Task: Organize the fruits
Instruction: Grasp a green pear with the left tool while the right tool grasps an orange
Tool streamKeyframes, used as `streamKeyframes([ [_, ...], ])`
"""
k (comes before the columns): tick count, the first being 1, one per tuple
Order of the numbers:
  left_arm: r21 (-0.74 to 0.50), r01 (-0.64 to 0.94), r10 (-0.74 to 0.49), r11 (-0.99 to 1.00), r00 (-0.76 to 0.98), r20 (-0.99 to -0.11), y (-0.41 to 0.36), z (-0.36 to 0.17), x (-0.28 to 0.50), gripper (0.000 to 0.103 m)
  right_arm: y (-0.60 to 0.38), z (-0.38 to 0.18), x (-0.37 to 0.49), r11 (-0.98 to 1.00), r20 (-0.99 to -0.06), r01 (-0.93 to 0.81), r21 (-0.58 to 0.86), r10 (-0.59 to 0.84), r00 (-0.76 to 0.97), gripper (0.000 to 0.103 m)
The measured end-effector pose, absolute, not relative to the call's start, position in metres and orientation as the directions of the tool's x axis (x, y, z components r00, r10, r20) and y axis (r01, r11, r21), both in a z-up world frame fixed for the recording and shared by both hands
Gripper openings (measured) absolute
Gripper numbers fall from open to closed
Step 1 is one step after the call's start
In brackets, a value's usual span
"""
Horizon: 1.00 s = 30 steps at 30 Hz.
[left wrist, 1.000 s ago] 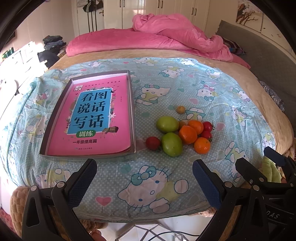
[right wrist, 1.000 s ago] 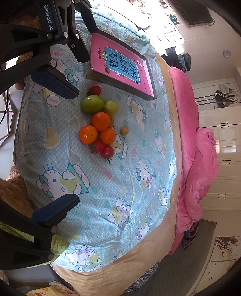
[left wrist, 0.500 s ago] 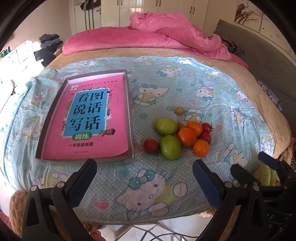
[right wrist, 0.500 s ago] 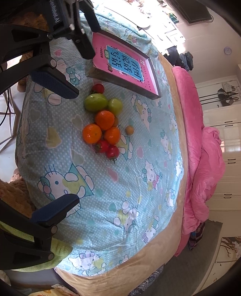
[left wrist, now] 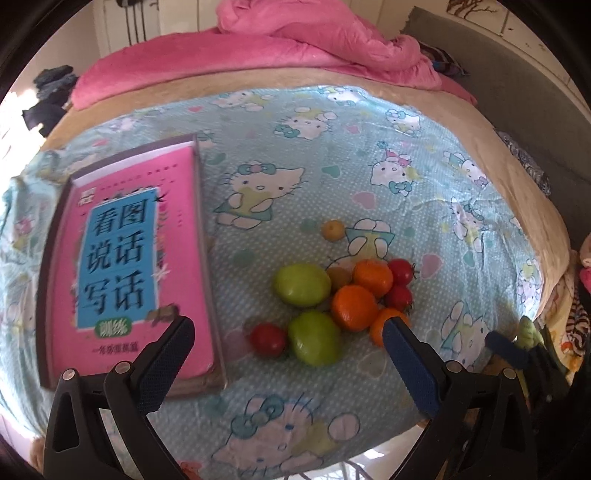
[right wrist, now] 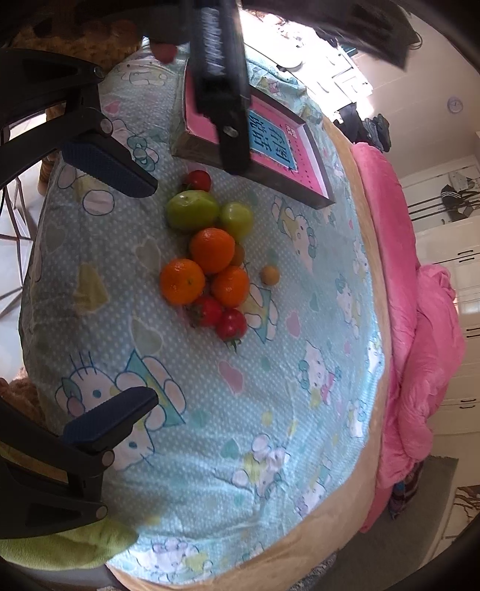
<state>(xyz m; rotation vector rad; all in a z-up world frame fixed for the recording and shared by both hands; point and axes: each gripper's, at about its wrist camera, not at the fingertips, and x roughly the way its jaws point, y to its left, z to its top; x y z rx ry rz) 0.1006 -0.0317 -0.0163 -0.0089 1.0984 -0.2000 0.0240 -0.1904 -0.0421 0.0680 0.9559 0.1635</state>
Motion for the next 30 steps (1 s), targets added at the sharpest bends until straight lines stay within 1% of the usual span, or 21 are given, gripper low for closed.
streamKeyframes([
  [5,-0.073,0.211,-0.156,0.975,0.407,-0.900,-0.038,-0.023,0.121,0.091,-0.194,-0.051,0.030,0.984,-0.814,-0.102,0.149,0.180,0.552,0.103],
  [7,-0.066,0.239,-0.159,0.969,0.392,-0.906,-0.040,-0.026,0.128,0.083,-0.194,-0.053,0.034,0.984,-0.816,-0.102,0.147,0.179,0.550,0.103],
  [8,-0.070,0.254,-0.166,0.965,0.382,-0.909,-0.042,-0.027,0.131,0.076,-0.195,-0.054,0.036,0.983,-0.817,-0.104,0.148,0.181,0.547,0.101],
  [9,-0.077,0.275,-0.178,0.958,0.365,-0.914,-0.043,-0.030,0.135,0.073,-0.194,-0.056,0.038,0.983,-0.819,-0.109,0.150,0.185,0.543,0.099],
  [12,-0.069,0.298,-0.173,0.952,0.342,-0.924,-0.045,-0.036,0.139,0.072,-0.191,-0.063,0.045,0.981,-0.831,-0.125,0.152,0.195,0.521,0.090],
  [14,-0.083,0.312,-0.189,0.946,0.325,-0.927,-0.046,-0.041,0.141,0.070,-0.188,-0.067,0.049,0.979,-0.837,-0.141,0.148,0.200,0.510,0.079],
  [19,-0.104,0.322,-0.206,0.941,0.303,-0.930,-0.049,-0.053,0.145,0.069,-0.181,-0.079,0.059,0.975,-0.855,-0.175,0.136,0.205,0.477,0.062],
  [25,-0.109,0.323,-0.205,0.940,0.281,-0.937,-0.052,-0.068,0.151,0.069,-0.173,-0.091,0.067,0.972,-0.865,-0.205,0.118,0.202,0.460,0.052],
  [26,-0.113,0.319,-0.207,0.941,0.278,-0.938,-0.051,-0.070,0.152,0.065,-0.172,-0.091,0.068,0.971,-0.863,-0.207,0.116,0.202,0.463,0.051],
  [27,-0.120,0.318,-0.212,0.941,0.274,-0.938,-0.051,-0.071,0.153,0.060,-0.172,-0.092,0.069,0.971,-0.861,-0.209,0.116,0.203,0.466,0.050],
  [29,-0.134,0.312,-0.220,0.941,0.260,-0.940,-0.050,-0.076,0.156,0.057,-0.171,-0.093,0.072,0.969,-0.859,-0.217,0.116,0.208,0.468,0.045],
  [30,-0.136,0.306,-0.220,0.942,0.257,-0.941,-0.049,-0.078,0.158,0.056,-0.170,-0.094,0.074,0.968,-0.860,-0.221,0.115,0.209,0.466,0.044],
])
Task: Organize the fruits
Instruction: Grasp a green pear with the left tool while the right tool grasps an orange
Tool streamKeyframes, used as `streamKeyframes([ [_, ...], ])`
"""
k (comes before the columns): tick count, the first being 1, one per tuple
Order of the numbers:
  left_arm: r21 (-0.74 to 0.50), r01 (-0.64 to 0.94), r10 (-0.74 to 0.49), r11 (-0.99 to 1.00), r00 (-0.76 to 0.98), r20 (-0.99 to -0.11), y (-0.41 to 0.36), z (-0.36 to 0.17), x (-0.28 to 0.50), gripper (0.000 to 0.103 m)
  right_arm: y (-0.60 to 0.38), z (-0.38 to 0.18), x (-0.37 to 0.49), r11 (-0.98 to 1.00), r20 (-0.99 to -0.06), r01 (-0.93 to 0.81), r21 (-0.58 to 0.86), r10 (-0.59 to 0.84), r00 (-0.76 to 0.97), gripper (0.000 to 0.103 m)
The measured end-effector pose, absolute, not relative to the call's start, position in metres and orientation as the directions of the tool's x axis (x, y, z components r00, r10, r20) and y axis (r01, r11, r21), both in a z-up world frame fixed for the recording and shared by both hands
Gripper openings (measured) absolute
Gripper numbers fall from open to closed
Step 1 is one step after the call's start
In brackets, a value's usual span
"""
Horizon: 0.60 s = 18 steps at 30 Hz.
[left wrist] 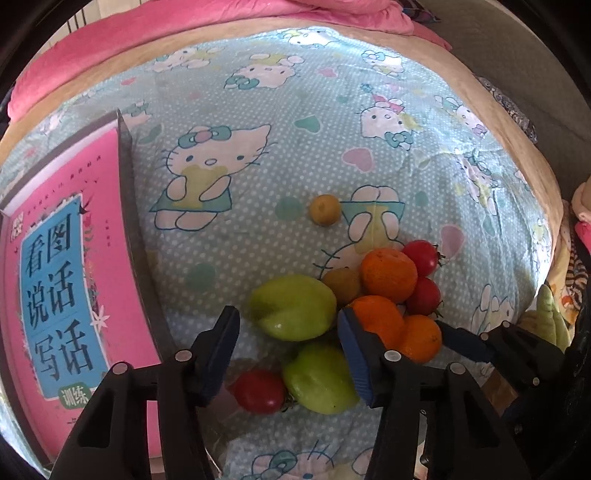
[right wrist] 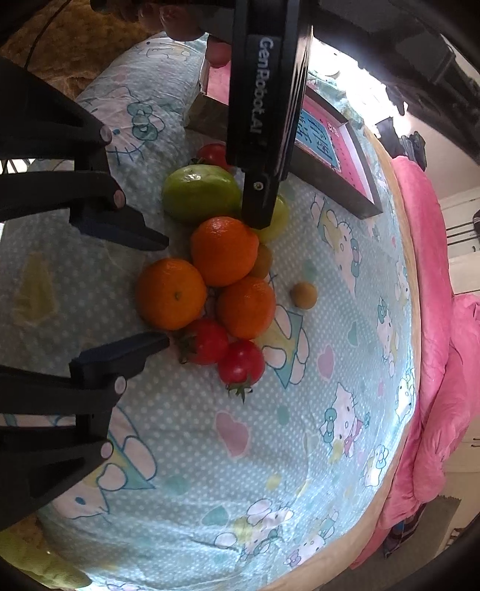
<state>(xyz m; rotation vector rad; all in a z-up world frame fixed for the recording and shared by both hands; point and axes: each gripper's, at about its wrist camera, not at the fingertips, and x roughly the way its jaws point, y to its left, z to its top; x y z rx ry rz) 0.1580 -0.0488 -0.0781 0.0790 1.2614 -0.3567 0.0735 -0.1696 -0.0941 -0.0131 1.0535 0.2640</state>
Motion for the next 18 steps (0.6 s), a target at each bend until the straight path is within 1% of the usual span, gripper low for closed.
streamKeyframes([
  [5,-0.172,0.294,-0.250,0.940,0.252,-0.935,-0.048,-0.083,0.162,0.056,-0.168,-0.099,0.078,0.969,-0.860,-0.222,0.110,0.205,0.467,0.043],
  [9,-0.189,0.283,-0.262,0.940,0.250,-0.932,-0.049,-0.086,0.165,0.056,-0.170,-0.101,0.081,0.969,-0.859,-0.218,0.118,0.210,0.467,0.041],
  [13,-0.190,0.273,-0.262,0.943,0.256,-0.931,-0.051,-0.089,0.168,0.056,-0.169,-0.103,0.084,0.968,-0.858,-0.223,0.111,0.207,0.470,0.040],
  [15,-0.200,0.263,-0.268,0.944,0.255,-0.929,-0.051,-0.092,0.170,0.054,-0.168,-0.103,0.084,0.968,-0.857,-0.227,0.110,0.207,0.471,0.040],
  [18,-0.189,0.260,-0.258,0.947,0.265,-0.929,-0.054,-0.092,0.170,0.053,-0.170,-0.102,0.085,0.966,-0.855,-0.227,0.121,0.217,0.470,0.040],
])
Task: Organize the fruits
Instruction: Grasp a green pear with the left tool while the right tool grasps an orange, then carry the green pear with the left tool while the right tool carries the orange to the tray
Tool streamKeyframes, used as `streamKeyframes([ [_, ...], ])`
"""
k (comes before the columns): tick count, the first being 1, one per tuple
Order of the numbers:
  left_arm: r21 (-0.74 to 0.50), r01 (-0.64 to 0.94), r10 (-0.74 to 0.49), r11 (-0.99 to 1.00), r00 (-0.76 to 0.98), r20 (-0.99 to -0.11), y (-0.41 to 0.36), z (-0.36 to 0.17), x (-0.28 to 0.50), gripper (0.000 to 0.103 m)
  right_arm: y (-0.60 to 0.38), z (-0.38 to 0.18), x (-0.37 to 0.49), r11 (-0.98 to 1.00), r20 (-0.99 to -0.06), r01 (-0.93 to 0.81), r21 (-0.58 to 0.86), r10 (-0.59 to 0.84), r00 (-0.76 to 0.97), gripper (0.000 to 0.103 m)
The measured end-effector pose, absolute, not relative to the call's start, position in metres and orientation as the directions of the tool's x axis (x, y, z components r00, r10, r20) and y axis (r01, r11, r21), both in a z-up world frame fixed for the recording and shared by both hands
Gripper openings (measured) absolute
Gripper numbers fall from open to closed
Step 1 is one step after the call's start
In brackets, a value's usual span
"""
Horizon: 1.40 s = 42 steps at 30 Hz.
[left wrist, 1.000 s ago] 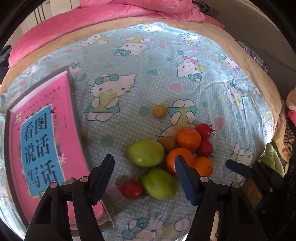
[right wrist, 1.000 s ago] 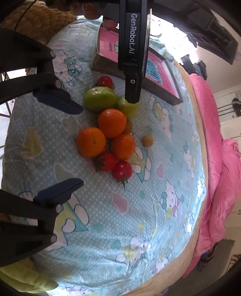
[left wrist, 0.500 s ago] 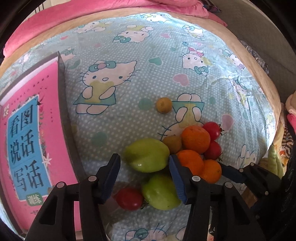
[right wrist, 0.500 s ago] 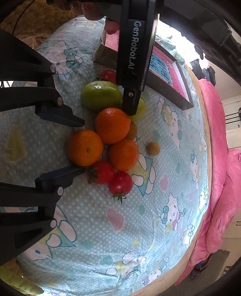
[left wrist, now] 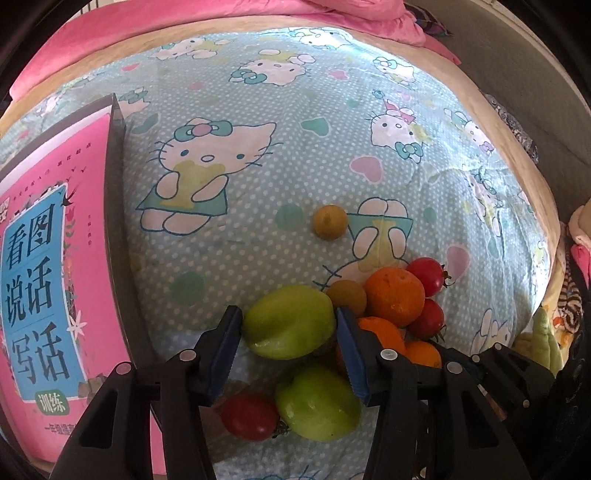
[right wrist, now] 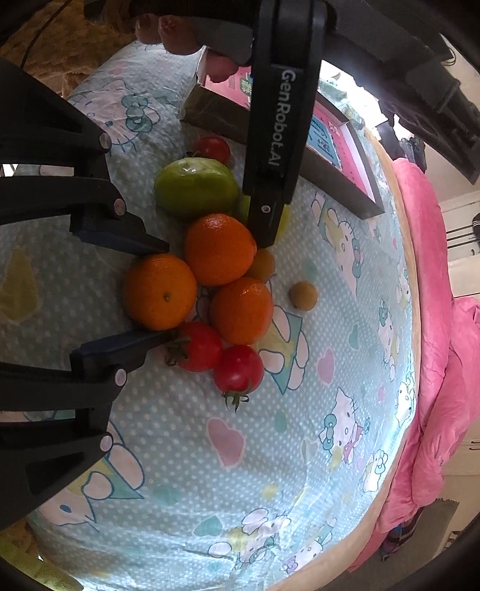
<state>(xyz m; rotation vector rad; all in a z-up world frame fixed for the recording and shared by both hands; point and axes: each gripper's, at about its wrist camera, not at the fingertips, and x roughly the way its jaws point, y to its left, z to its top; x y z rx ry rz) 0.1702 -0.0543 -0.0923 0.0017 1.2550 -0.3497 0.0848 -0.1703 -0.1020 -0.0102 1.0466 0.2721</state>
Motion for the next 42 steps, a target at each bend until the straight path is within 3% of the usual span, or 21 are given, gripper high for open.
streamKeyframes([
  [8,-0.207,0.247,-0.274,0.947,0.276,-0.921,-0.049,-0.088,0.165,0.053,-0.180,-0.094,0.077,0.961,-0.833,-0.222,0.164,0.255,0.490,0.039],
  [18,-0.245,0.217,-0.312,0.945,0.368,-0.876,-0.023,-0.042,0.147,0.053,-0.183,-0.072,0.065,0.950,-0.786,-0.246,0.191,0.298,0.541,0.039],
  [27,-0.240,0.107,-0.262,0.965,0.432,-0.863,0.042,-0.021,0.128,0.053,-0.146,-0.049,0.063,0.926,-0.766,-0.335,0.174,0.341,0.544,0.039],
  [42,-0.197,-0.124,-0.119,0.973,0.463,-0.879,0.155,-0.039,0.092,0.053,-0.028,-0.048,0.068,0.819,-0.771,-0.556,0.141,0.443,0.457,0.039],
])
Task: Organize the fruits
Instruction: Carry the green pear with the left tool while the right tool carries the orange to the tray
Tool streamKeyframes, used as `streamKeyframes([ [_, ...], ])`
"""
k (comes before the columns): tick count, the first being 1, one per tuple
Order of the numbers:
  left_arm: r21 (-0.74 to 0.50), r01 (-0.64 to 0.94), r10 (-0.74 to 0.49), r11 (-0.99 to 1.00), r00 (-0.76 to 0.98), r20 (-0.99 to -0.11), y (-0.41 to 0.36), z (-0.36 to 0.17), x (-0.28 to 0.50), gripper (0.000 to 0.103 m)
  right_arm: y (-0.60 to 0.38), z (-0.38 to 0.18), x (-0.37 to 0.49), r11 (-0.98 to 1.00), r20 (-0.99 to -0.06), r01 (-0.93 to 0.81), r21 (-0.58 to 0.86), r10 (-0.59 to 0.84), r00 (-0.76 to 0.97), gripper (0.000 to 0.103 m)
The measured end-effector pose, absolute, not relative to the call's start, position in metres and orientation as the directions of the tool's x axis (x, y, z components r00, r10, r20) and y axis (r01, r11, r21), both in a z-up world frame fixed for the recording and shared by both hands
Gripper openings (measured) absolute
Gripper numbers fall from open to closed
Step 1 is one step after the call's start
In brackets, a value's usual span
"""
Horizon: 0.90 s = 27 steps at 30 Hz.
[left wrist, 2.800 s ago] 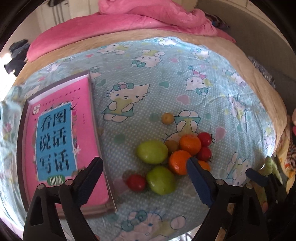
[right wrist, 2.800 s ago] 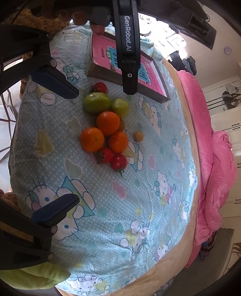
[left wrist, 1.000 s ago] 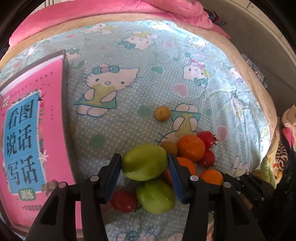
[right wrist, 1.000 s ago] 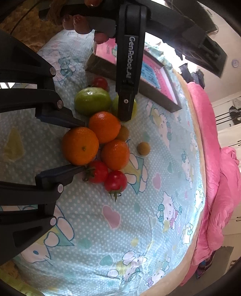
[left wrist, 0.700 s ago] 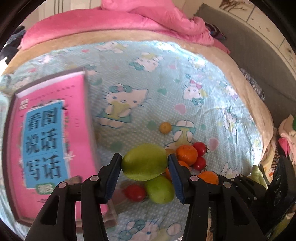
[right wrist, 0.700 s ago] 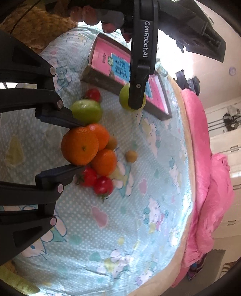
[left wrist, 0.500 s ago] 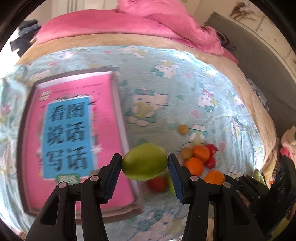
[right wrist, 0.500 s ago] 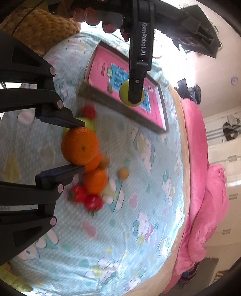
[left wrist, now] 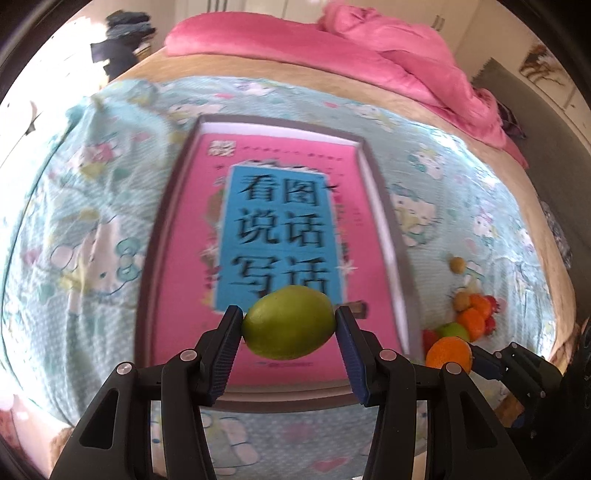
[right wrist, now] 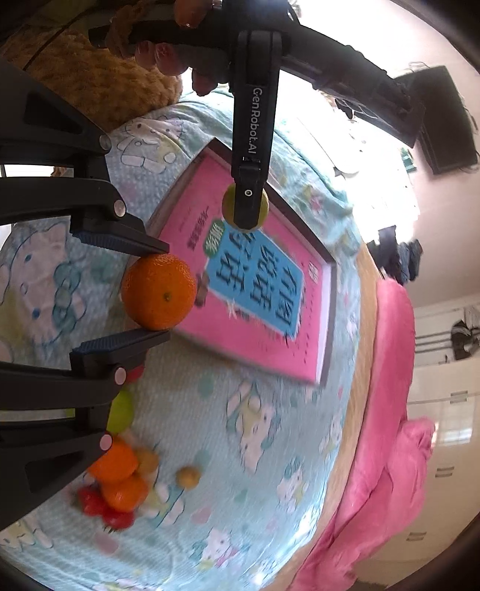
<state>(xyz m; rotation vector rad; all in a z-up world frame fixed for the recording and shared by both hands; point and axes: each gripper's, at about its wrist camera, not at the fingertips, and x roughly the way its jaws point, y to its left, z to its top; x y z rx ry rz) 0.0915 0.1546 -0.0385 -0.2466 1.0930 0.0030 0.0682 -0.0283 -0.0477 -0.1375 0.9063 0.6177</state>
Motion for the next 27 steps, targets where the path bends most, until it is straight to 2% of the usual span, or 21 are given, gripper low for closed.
streamKeyframes([
  [6,-0.218,-0.188,-0.113,0.958,0.454,-0.884,0.179,-0.051,0.087,0.053,-0.004,-0.059,0.075,0.813,-0.796,-0.566,0.136,0.430,0.427,0.039],
  [27,-0.121,-0.230,-0.010,0.966,0.433,-0.901,0.199,-0.068,0.079,0.053,0.014,-0.083,0.086,0.841,-0.844,-0.525,0.127,0.370,0.388,0.040],
])
